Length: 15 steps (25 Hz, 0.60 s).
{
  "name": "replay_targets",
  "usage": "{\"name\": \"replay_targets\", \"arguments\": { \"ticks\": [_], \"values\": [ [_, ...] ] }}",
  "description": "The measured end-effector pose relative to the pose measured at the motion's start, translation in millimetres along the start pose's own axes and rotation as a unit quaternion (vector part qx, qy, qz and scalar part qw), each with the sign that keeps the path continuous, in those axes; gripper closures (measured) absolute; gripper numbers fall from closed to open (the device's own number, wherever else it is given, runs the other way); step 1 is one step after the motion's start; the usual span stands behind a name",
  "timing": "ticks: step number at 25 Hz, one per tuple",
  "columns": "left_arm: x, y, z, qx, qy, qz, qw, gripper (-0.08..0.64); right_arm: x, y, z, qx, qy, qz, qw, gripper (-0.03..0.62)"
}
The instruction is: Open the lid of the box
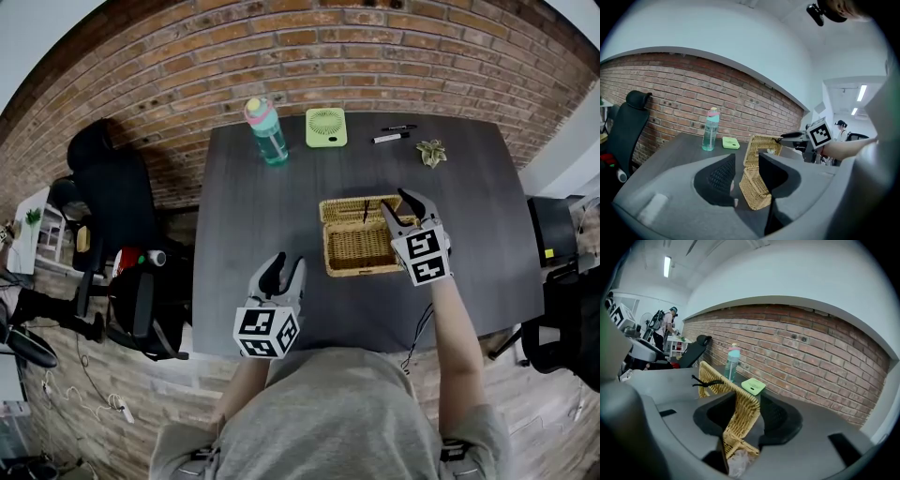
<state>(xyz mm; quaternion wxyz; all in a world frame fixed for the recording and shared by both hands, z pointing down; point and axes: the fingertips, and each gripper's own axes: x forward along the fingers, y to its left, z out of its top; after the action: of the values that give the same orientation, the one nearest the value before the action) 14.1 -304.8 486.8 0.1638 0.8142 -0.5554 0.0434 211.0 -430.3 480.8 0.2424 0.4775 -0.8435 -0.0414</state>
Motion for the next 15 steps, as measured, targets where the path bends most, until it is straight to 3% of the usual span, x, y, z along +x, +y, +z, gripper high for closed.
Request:
{"name": "replay_targets", "arguments": {
  "ticks": [15],
  "values": [
    [7,5,-2,-0.001,0.01,0.003,0.9999,0.402,33,-17,2,0.016,0.009,0.008,1.0,0.425]
  ]
}}
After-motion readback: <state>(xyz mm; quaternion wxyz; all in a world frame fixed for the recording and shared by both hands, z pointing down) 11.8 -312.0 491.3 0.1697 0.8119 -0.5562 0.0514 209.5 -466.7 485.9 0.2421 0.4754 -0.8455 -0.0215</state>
